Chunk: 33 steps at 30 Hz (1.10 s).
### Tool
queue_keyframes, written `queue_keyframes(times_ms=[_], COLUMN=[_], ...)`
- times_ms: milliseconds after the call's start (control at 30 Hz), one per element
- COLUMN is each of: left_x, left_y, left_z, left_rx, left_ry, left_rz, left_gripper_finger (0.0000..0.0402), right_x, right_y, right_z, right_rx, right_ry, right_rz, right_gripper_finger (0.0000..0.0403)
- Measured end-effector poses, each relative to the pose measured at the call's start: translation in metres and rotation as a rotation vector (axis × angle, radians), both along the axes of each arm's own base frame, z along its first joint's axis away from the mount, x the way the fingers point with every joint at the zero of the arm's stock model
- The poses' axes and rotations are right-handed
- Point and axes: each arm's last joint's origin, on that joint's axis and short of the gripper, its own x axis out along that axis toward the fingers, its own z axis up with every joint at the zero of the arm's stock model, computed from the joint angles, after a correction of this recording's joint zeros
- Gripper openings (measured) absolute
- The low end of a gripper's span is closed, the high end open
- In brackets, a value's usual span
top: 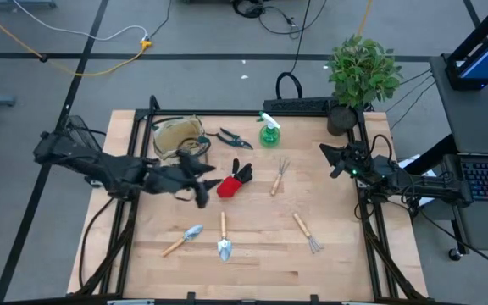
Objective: Pick & Place Garden tools in Gardening bag
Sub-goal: Put the gloves into the gardening bag
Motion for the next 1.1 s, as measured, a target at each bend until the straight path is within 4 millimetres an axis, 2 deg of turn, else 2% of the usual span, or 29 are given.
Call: queue_keyframes(times_ms=[167,433,567,733,833,1000,1100], left_x=[0.03,0.046,0.051,0.061,0.072,0.092,0.102], left_y=[-0.002,0.018,0.019,0.018,0.017,0.023,0.027], left_z=[-0.007,-0.022,-0.027,-0.035,-0.035,-0.033,-0.036], left_rx=[0.019,-0.162,-0.188,-0.191,-0.17,-0.147,-0.159], left_ry=[-0.084,-0.101,-0.104,-0.079,-0.022,0.171,0.304], left_rz=[-0.089,0.074,0.089,0.108,0.121,0.138,0.144], left_gripper_finger=[0.023,0.0238,0.0281,0.0366,0.0393,0.0369,0.0369], right_x=[0.0,0.0,0.0,0.0,0.0,0.001,0.001], right_y=[0.0,0.0,0.001,0.001,0.001,0.001,0.001], right_z=[0.0,0.0,0.0,0.0,0.0,-0.001,-0.001], right_rx=[0.0,-0.001,-0.003,-0.003,-0.003,-0.002,-0.002], right_ry=[0.0,0.0,0.001,0.001,0.004,0.009,0.01], right_rz=[0.0,0.006,0.031,0.031,0.031,0.031,0.031], right_gripper_finger=[0.0,0.0,0.0,0.0,0.0,0.0,0.0])
